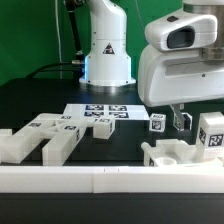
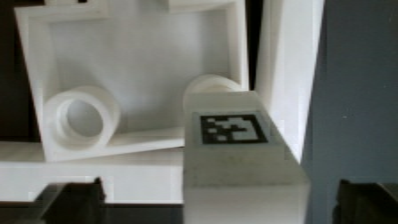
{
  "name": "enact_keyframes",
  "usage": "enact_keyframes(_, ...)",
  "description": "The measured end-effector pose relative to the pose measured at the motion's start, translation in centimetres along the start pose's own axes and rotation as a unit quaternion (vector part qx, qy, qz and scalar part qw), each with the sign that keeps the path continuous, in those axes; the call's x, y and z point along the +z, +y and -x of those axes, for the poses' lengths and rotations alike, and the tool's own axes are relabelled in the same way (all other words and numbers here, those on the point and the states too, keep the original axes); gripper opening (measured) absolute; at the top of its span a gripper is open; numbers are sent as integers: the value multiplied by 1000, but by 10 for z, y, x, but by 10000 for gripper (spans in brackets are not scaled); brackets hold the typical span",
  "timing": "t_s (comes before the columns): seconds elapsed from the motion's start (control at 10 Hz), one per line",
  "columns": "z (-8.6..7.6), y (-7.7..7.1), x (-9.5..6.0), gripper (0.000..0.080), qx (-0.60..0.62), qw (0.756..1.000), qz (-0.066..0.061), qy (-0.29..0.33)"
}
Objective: Assemble chair
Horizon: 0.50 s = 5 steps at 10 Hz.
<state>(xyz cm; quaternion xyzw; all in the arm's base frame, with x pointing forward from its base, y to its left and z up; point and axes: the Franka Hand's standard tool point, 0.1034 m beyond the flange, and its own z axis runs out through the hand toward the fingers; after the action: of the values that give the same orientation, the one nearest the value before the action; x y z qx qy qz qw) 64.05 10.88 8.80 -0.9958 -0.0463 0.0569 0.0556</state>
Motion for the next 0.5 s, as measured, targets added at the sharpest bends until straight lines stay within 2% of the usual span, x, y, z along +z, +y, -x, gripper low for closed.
enact_keyframes(0.1, 0, 1, 1, 515, -5, 1000, 0, 1)
enact_keyframes(0.2, 0, 1, 1, 515, -5, 1000, 0, 0)
enact_keyframes(0.3, 0, 1, 1, 375, -5, 1000, 0, 0)
enact_keyframes(0.4, 0, 1, 1, 290, -5, 1000, 0, 0)
enact_keyframes(0.5, 0, 1, 1, 291, 1, 1000, 0, 0)
